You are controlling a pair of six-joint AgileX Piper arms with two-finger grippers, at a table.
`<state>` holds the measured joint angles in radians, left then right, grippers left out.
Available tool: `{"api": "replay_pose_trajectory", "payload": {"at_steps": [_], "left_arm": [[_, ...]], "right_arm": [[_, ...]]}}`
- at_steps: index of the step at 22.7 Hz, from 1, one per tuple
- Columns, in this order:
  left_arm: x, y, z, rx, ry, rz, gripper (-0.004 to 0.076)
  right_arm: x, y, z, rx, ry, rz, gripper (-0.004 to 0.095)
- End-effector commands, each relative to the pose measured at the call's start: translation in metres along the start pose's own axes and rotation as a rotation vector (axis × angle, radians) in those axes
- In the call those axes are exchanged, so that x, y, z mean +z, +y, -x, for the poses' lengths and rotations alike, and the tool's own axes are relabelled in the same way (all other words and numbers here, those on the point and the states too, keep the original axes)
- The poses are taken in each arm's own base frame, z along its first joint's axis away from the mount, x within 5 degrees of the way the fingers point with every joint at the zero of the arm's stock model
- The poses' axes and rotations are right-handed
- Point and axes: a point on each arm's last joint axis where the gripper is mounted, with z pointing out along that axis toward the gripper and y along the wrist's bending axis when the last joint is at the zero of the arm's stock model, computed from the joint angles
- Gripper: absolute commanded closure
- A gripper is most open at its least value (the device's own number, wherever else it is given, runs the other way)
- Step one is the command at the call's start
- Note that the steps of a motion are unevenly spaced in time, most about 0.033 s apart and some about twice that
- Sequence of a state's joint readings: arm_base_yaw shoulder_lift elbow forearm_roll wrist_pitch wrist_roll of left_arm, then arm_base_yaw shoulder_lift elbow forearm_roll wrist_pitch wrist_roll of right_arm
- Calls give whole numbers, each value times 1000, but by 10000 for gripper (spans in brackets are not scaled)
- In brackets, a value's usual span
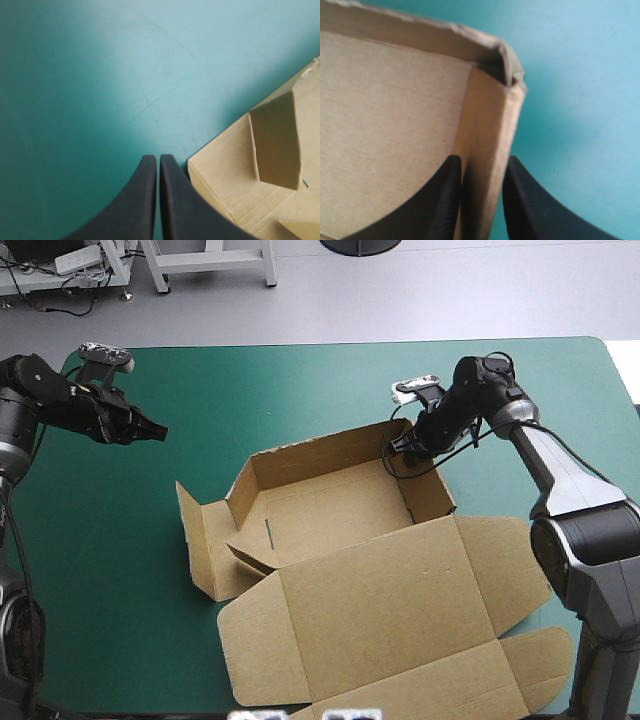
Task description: Fold the box
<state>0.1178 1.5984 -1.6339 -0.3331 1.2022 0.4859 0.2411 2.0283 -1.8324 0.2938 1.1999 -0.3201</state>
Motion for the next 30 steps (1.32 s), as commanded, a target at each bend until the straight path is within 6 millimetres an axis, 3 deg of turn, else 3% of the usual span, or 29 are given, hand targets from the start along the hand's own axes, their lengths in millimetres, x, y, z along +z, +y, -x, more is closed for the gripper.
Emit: {"api": "replay_pose_trajectory", "payload": {"at_steps": [1, 8, 15, 17, 23, 26, 30], "left_arm": [[-19, -6, 7, 9, -90, 13, 707], [-18, -4, 8, 8, -95, 19, 707], [-17, -4, 8, 8, -97, 20, 707], [-17, -4, 8, 8, -97, 21, 707], [-17, -4, 8, 9, -88, 17, 707], [-17, -4, 8, 8, -87, 14, 707], [-17, -5, 6, 8, -74, 8, 710]], "right_arm": [[-59, 9, 12, -15, -123, -60, 634], [-110, 21, 20, -9, -271, -103, 632], [-177, 43, -6, 30, -404, -139, 630], [-183, 46, -18, 32, -397, -153, 630], [-131, 37, -40, 41, -197, -121, 630], [-108, 31, -41, 31, -129, -102, 631], [-94, 33, -36, 31, -113, -23, 630]]}}
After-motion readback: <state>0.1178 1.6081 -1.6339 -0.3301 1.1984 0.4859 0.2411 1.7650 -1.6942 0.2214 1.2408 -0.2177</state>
